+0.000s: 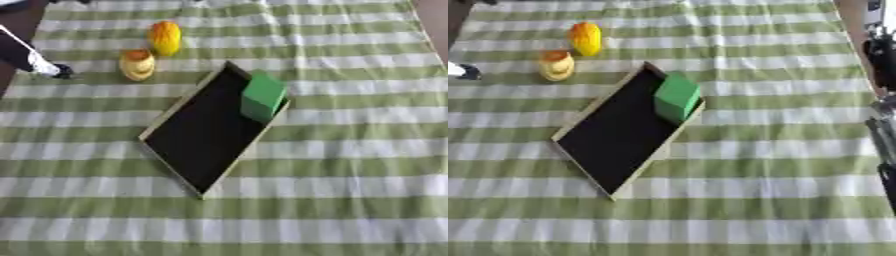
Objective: Pick up objects on the table and place them in the box.
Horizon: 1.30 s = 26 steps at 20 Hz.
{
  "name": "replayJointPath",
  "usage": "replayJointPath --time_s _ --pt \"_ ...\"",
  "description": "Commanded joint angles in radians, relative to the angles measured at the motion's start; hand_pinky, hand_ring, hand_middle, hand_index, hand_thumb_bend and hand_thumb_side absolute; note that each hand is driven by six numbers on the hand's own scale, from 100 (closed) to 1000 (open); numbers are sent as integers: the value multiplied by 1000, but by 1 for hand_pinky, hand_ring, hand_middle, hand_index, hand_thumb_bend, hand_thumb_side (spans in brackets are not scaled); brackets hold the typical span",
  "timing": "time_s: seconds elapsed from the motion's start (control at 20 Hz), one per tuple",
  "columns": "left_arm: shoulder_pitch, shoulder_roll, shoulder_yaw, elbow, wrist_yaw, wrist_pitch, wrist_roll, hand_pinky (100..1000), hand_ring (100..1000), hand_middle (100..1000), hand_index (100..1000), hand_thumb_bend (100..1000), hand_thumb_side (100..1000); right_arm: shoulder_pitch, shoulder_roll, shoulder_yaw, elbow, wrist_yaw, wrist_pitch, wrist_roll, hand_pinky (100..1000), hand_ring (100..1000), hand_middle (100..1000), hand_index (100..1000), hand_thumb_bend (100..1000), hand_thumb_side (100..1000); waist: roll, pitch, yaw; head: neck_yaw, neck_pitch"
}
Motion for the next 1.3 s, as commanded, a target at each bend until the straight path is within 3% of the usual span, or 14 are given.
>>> replayJointPath --time_s 0.05,0.45,0.5,0.6,0.65,0.8,1.1,1.2,1.3 --pt "-29 -5 -17 51 -49 -35 -11 863 927 849 916 765 100 -14 -19 -3 -15 -10 0 6 871 896 640 751 100 484 1 -15 -2 6 -9" --pt "-51 -85 -7 166 -171 -115 -6 859 927 851 915 695 100 -23 -12 2 -15 -19 6 15 872 897 637 750 100 484 4 -4 -11 14 -18" --pt "-54 -94 -1 180 -185 -116 3 858 926 850 915 686 100 -24 -11 2 -15 -19 7 16 872 897 637 750 100 484 4 -3 -12 15 -19" --pt "-62 -117 15 215 -204 -108 27 842 918 845 907 529 100 -27 -9 3 -15 -22 8 17 872 896 636 750 100 487 4 -1 -15 17 -20" --pt "-68 -130 22 234 -211 -103 39 840 917 846 907 568 100 -29 -8 3 -15 -23 8 16 872 895 635 750 100 487 3 1 -17 19 -21" --pt "-84 -161 38 272 -221 -97 74 825 908 851 905 468 100 -34 -7 4 -15 -26 7 18 872 894 633 749 100 484 1 7 -22 23 -27" --pt "-105 -197 63 290 -226 -79 111 820 903 851 907 436 100 -41 -4 7 -15 -29 9 22 873 894 631 749 100 484 2 17 -29 30 -39" --pt "-111 -208 72 299 -242 -67 127 808 895 839 898 396 100 -44 -3 10 -15 -30 9 26 873 894 630 749 100 482 1 20 -32 33 -42" --pt "-114 -216 79 308 -252 -54 149 758 847 766 844 274 100 -46 -1 11 -15 -31 10 29 873 895 629 749 100 482 1 22 -34 35 -44"
